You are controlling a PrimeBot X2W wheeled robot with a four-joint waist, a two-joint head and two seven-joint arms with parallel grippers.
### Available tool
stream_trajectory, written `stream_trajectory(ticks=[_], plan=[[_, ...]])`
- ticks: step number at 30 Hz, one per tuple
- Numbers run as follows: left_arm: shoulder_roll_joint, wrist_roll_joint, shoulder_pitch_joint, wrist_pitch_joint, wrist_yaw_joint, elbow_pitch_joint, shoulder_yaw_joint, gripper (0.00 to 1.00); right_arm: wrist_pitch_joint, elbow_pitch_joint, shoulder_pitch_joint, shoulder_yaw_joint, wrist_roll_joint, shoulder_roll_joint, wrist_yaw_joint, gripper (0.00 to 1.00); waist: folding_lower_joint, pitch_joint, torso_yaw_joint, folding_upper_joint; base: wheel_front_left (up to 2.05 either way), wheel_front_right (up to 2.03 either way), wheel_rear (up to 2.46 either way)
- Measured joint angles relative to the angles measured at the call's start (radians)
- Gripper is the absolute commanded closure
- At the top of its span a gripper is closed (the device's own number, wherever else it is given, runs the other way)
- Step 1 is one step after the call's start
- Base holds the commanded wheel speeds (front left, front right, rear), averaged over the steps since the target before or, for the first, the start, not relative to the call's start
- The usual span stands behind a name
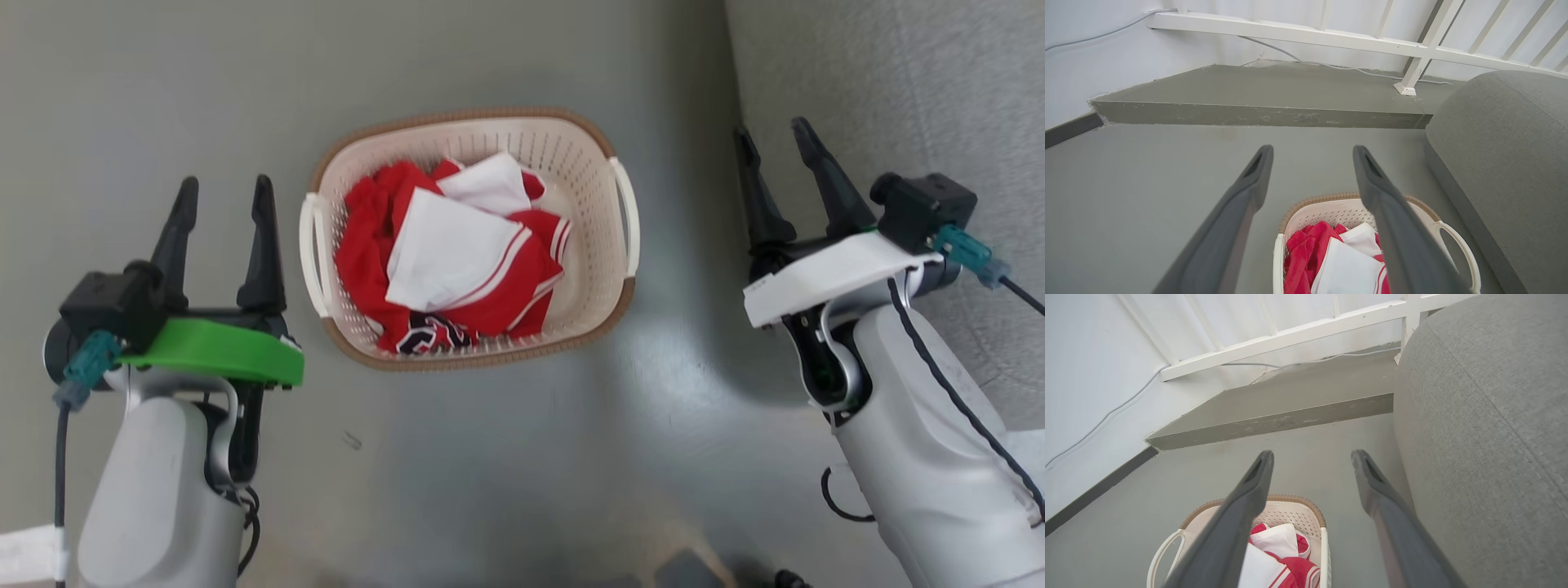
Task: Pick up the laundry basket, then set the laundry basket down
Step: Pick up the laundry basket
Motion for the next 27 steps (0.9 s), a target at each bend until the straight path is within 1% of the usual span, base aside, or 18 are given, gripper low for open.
stream_trajectory(ticks=[3, 6, 11, 20, 24, 27], plan=[[0.001, 0.002, -0.025, 0.002, 0.0, 0.021, 0.001, 0.0, 0.001, 0.022, -0.023, 0.007, 0.0, 0.006, 0.0, 0.0, 0.0, 0.035, 0.0, 0.0, 0.0, 0.0, 0.0], [0.004, 0.003, -0.05, 0.01, 0.0, 0.047, 0.003, 0.0, 0.005, 0.044, -0.051, 0.015, 0.0, 0.013, 0.009, 0.0, 0.0, 0.069, 0.0, 0.0, 0.0, 0.0, 0.0], [0.004, -0.002, -0.087, 0.024, -0.003, 0.098, 0.009, 0.0, 0.013, 0.088, -0.103, 0.017, 0.0, 0.017, 0.01, 0.0, 0.0001, 0.124, 0.0, 0.0, 0.0, 0.0, 0.0], [0.001, -0.011, -0.175, 0.035, -0.007, 0.172, 0.011, 0.0, 0.034, 0.181, -0.183, 0.029, 0.0, 0.023, 0.026, 0.0, 0.0001, 0.214, 0.008, 0.0, 0.0, 0.0, 0.0], [0.0, -0.011, -0.206, 0.041, -0.007, 0.208, 0.011, 0.0, 0.04, 0.215, -0.221, 0.031, 0.001, 0.032, 0.027, 0.0, 0.0, 0.25, 0.014, 0.0, 0.0, 0.0, 0.0], [-0.002, -0.011, -0.233, 0.041, -0.008, 0.233, 0.011, 0.0, 0.043, 0.24, -0.241, 0.031, 0.002, 0.034, 0.035, 0.0, 0.0, 0.276, 0.019, 0.0, 0.0, 0.0, 0.0]])
